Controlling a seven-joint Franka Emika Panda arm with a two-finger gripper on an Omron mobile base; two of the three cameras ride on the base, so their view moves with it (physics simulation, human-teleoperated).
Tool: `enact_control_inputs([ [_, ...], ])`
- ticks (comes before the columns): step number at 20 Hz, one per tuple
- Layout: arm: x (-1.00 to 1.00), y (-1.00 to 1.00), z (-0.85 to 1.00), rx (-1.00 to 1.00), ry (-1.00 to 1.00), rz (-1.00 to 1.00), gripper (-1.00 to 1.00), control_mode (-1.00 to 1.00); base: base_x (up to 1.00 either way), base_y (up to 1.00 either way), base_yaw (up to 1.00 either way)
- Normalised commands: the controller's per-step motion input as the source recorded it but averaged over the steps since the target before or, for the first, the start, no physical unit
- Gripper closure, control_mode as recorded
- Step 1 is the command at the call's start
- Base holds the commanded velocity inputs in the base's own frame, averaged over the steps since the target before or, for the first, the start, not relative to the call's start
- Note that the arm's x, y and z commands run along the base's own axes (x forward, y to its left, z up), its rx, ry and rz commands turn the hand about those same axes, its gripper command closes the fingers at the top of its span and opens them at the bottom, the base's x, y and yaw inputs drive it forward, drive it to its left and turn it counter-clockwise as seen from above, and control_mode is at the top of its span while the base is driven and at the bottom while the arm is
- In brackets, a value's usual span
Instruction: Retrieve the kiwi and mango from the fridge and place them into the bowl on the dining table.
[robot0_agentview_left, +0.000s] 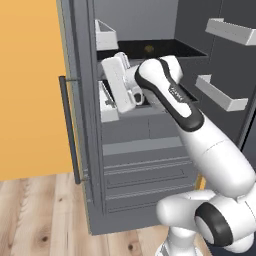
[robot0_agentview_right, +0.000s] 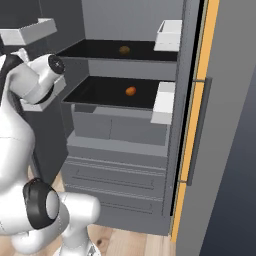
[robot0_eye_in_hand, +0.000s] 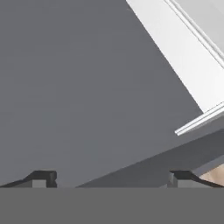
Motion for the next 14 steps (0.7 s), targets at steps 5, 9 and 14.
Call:
enact_control_inputs([
  [5,-0.54,0.77,0.01,-0.05,0.0,0.02,-1.0,-1.0,0.0,0.0,0.0],
  [9,-0.53,-0.47,0.12,-0.15,-0.16,-0.08,-1.0,-1.0,0.0,0.0,0.0],
  [14,-0.67,-1.0,0.22,-0.26,-0.26,0.0,-1.0,-1.0,0.0,0.0,0.0],
])
